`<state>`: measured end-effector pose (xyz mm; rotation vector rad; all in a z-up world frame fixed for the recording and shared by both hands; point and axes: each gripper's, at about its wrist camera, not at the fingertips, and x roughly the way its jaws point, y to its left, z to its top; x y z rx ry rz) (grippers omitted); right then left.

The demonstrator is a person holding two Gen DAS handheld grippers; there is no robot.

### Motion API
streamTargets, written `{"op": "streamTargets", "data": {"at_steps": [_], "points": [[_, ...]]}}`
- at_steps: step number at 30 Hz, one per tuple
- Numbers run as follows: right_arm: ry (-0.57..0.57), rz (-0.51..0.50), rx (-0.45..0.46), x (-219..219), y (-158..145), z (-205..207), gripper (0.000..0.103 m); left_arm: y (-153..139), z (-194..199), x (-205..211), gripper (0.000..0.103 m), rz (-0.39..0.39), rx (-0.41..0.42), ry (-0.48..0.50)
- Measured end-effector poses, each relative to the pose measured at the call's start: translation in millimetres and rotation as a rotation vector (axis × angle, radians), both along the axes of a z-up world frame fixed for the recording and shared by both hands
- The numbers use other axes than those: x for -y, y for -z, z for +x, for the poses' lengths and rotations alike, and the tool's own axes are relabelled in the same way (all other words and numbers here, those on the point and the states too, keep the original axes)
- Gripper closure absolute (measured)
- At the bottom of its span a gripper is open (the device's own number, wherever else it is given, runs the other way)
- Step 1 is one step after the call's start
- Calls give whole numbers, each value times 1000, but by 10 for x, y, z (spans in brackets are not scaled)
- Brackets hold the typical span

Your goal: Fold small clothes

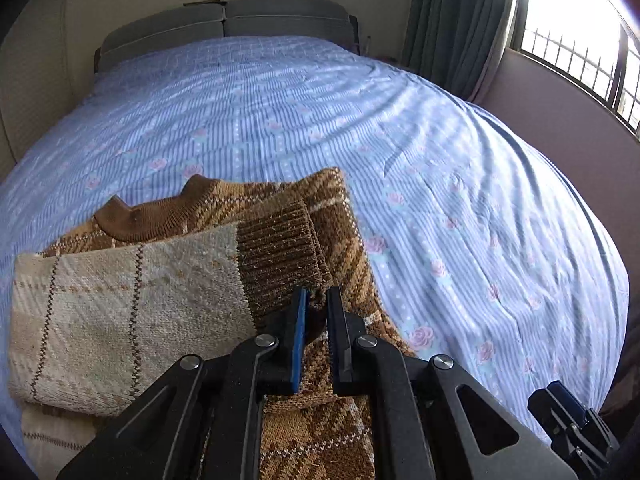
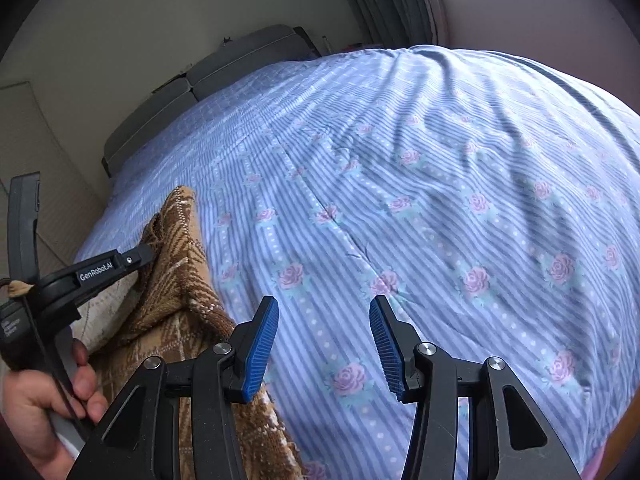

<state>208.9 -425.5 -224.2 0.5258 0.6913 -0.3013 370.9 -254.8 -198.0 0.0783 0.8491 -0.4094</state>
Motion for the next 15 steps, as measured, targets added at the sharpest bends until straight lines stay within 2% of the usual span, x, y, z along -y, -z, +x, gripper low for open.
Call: {"op": "streamTargets", "data": {"at_steps": [1,2,3,5,10,11,15], "points": [[-3,2,-2,-6,11,3,54,23,-23,-4,88,5,2,-2],[-6,1,-4,-12,19,4,54,29,-52,-13,76,3,5,-2],[-9,-2,-5,-22,19,3,54,22,-84,-31,57,3,13,-5],[-15,-9,-4,-55,-1,5,54,-24,-173,-103,40,-5,35,-9],[-38,-33,13,-163,-124,50,54,-176,-365,-472,38,-22,76,-17],[-50,-41,19,-207,-160,74,54,-192,-374,-617,35,-20,82,-33],[-130,-78,48,-461,-312,272,54,-190,-351,-1256,34,-30,68,-112]]}}
